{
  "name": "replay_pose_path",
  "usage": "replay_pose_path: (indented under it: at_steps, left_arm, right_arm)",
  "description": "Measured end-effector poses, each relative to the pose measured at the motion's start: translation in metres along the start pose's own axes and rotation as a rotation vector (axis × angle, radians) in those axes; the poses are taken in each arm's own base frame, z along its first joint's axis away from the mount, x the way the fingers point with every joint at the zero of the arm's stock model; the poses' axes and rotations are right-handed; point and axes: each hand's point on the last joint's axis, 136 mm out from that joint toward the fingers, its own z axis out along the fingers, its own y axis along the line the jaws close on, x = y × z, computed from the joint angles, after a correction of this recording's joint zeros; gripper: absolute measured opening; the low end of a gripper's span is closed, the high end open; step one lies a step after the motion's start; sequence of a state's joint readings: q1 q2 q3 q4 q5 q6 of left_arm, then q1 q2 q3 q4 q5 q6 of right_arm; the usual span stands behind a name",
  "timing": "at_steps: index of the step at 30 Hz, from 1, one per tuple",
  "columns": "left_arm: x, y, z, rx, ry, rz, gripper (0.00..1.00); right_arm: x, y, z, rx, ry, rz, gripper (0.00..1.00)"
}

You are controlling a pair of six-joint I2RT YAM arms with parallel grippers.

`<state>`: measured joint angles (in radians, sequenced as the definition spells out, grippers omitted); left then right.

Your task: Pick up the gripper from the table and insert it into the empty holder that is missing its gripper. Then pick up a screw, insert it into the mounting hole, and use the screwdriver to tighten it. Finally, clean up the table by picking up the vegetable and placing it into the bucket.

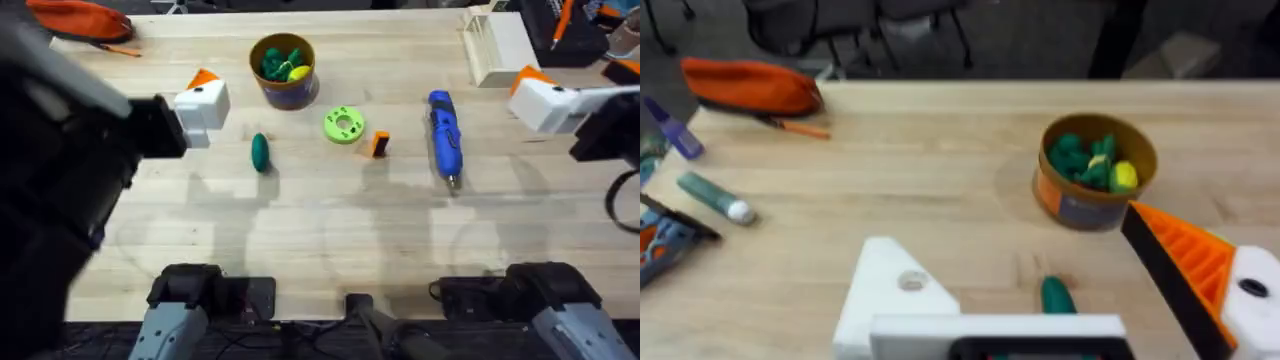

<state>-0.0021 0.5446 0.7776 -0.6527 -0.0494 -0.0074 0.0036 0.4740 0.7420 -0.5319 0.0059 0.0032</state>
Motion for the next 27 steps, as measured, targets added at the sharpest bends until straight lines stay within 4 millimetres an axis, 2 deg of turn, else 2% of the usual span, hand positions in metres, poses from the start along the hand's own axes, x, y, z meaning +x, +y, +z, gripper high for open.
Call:
replay_pose_path:
  at_steps: [7,14,15,21,26,27]
  left_arm:
    - [0.019,-0.001,0.025,-0.002,0.273,0.014,0.985]
    - [0.037,-0.002,0.044,-0.003,0.455,0.023,0.987]
    - [0.042,-0.002,0.05,-0.004,0.485,0.024,0.986]
    - [0.048,-0.002,0.054,-0.004,0.514,0.025,0.986]
    - [0.05,-0.003,0.053,-0.003,0.526,0.027,0.985]
    - [0.059,-0.007,0.047,0.006,0.573,0.029,0.985]
  right_arm:
    - [0.011,-0.001,0.019,0.001,0.331,0.009,0.994]
    - [0.019,-0.001,0.041,0.001,0.53,0.014,0.994]
    - [0.028,-0.001,0.049,0.002,0.577,0.016,0.994]
    - [0.04,-0.002,0.06,0.002,0.636,0.017,0.994]
    - [0.048,-0.002,0.058,0.007,0.68,0.032,0.994]
    - [0.048,-0.002,0.059,0.011,0.677,0.044,0.994]
